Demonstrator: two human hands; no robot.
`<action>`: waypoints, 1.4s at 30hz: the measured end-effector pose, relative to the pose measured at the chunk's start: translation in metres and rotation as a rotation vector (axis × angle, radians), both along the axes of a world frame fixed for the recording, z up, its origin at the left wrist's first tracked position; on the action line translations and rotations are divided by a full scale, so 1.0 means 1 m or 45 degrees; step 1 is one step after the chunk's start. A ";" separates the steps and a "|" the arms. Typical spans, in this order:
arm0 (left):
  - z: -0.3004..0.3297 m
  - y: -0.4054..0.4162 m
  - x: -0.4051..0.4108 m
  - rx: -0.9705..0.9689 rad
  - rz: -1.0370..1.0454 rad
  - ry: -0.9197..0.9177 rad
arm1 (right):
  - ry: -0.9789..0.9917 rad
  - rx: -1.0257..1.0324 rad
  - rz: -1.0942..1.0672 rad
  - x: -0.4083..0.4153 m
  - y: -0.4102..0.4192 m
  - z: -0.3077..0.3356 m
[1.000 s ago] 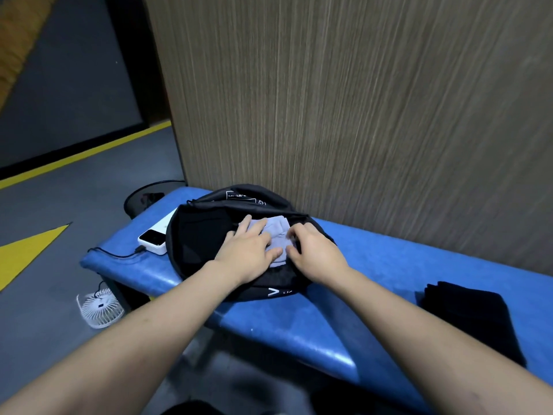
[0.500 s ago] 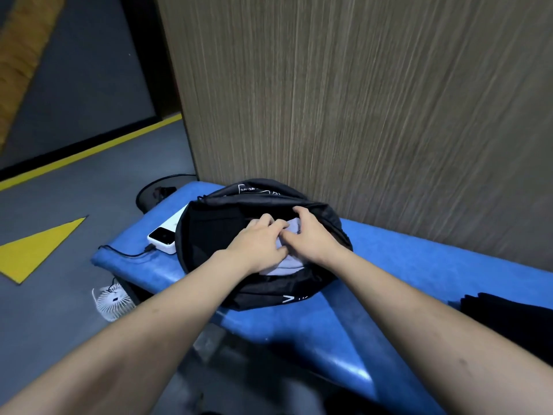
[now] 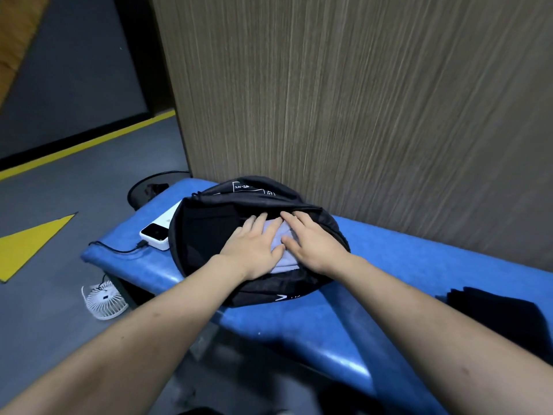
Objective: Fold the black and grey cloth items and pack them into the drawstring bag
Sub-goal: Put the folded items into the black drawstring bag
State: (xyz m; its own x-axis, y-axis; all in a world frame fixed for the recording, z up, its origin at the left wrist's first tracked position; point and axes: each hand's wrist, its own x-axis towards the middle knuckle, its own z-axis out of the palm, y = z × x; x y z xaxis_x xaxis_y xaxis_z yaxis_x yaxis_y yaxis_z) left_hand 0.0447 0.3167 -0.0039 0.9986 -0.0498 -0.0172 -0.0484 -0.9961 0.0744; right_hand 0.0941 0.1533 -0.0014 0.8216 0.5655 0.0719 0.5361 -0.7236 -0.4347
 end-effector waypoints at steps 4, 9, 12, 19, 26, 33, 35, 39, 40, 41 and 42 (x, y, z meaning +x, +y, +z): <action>0.003 -0.003 -0.008 0.165 0.009 -0.194 | 0.091 -0.061 -0.053 0.002 0.002 -0.001; 0.005 -0.004 -0.011 0.352 -0.247 -0.665 | 0.142 -0.041 -0.125 0.002 0.009 0.001; 0.004 -0.002 -0.014 0.393 -0.252 -0.579 | 0.066 0.006 -0.134 -0.006 0.007 0.004; 0.012 0.003 -0.015 0.512 -0.082 -0.137 | -0.189 -0.140 0.078 -0.022 -0.004 -0.006; 0.008 0.005 -0.007 0.465 -0.038 0.059 | -0.037 -0.329 0.041 -0.013 -0.005 -0.014; 0.023 0.000 -0.011 0.292 -0.038 -0.009 | -0.105 -0.104 0.041 -0.024 -0.011 -0.009; 0.031 -0.008 -0.019 0.243 -0.070 -0.103 | -0.097 0.078 0.058 -0.035 -0.021 -0.003; 0.053 -0.038 -0.034 0.095 -0.195 -0.414 | -0.155 0.239 0.045 -0.065 -0.059 0.020; 0.059 -0.050 -0.038 0.073 -0.217 -0.455 | -0.200 0.216 0.042 -0.071 -0.072 0.026; 0.064 -0.063 -0.042 0.041 -0.232 -0.471 | -0.236 0.180 0.032 -0.077 -0.085 0.032; 0.068 -0.077 -0.045 0.003 -0.243 -0.464 | -0.261 0.145 0.017 -0.082 -0.099 0.036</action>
State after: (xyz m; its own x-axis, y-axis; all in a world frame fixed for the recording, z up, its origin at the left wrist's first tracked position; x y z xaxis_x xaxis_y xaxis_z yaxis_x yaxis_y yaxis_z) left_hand -0.0006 0.2400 0.0636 0.9122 -0.2350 0.3356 -0.2548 -0.9669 0.0157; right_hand 0.0126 0.0541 0.0348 0.7755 0.5552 0.3008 0.6311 -0.6682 -0.3940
